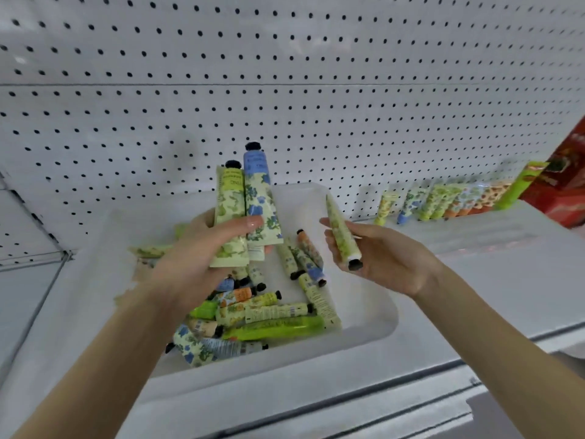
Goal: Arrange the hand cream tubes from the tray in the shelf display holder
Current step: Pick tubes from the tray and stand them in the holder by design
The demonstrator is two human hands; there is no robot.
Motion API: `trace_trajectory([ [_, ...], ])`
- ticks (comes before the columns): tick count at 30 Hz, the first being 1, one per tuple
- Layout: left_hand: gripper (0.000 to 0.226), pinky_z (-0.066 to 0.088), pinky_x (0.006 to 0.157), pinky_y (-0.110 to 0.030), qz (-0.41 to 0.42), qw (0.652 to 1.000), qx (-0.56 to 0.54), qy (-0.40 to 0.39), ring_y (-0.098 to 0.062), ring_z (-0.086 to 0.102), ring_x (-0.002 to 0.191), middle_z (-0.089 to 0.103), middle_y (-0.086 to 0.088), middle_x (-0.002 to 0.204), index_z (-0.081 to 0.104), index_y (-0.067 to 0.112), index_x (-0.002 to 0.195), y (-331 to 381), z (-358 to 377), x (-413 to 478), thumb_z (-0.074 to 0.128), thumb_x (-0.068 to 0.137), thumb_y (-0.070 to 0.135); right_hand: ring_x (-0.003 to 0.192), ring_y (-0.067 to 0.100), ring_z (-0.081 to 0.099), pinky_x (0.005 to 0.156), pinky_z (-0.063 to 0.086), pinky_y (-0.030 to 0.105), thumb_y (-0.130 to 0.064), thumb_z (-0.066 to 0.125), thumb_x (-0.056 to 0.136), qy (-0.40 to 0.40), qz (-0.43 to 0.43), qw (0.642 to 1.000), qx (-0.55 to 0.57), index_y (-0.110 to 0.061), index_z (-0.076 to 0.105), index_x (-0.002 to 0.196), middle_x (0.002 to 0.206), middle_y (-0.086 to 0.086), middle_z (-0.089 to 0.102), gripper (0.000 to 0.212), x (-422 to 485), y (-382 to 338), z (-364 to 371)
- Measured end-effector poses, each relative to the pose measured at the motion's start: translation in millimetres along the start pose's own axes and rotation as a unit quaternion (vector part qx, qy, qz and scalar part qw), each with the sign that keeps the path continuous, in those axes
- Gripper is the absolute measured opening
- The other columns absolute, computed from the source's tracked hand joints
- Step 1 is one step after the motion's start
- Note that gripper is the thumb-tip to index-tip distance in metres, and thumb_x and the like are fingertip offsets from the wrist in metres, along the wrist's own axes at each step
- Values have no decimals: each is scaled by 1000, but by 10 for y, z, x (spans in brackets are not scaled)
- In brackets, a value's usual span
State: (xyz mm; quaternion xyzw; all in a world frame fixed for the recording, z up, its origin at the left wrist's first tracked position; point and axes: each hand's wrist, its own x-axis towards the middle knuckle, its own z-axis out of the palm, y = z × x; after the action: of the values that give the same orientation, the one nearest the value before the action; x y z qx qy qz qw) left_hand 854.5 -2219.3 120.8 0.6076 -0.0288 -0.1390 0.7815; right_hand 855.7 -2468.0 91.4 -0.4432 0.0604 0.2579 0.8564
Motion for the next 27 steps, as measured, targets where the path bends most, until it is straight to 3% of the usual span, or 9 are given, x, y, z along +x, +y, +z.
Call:
trace_trajectory([
  [3,34,58,66,-25,14,1000,-19,-2,-18,73,82,76,-2,89,67,15,99,-200,720,-13,68,65,16,75,15,61,65,54,23,-16,54,87,-9,-12,999,46,2,58,125,93,9,65,42,-423,-190,-396],
  [6,32,56,58,-23,23,998,-53,10,-18,72,72,76,-5,84,66,9,99,-463,1478,-4,67,68,11,69,11,57,60,52,18,-26,58,85,4,-17,1000,19,-1,63,119,88,7,64,43,-897,-405,-837],
  [10,31,58,61,-24,19,997,-76,6,-17,73,73,76,-5,86,67,10,97,-797,2391,41,66,67,10,65,8,54,56,49,16,-26,71,70,36,-45,998,-28,-7,71,110,82,3,62,44,-1505,-671,-1440],
  [13,32,58,61,-25,11,998,-66,1,-18,73,72,76,-5,85,67,10,98,-996,2870,31,67,66,10,64,7,52,55,48,15,-24,67,75,63,-63,995,-49,-7,68,114,82,2,60,43,-1820,-865,-1826],
  [17,43,55,56,-24,-6,998,-53,14,-20,72,69,75,-9,83,65,4,102,-1270,3149,55,76,60,2,63,8,50,53,45,16,-30,67,72,104,-69,985,-122,-9,71,108,80,1,55,41,-1962,-1047,-2169],
  [22,28,58,60,-27,-55,993,-58,91,-23,73,75,75,-10,90,64,5,105,-1682,3111,279,67,77,1,61,8,49,53,43,18,-33,69,70,121,-87,980,-135,-11,73,104,77,-2,55,40,-1814,-1043,-2448],
  [27,26,59,64,-30,-71,989,-45,118,-25,73,80,75,-10,92,63,6,107,-1995,3063,624,66,82,-1,70,12,59,65,48,24,-25,56,93,154,-92,954,-242,-11,68,107,79,-2,69,23,-1633,-1086,-2637],
])
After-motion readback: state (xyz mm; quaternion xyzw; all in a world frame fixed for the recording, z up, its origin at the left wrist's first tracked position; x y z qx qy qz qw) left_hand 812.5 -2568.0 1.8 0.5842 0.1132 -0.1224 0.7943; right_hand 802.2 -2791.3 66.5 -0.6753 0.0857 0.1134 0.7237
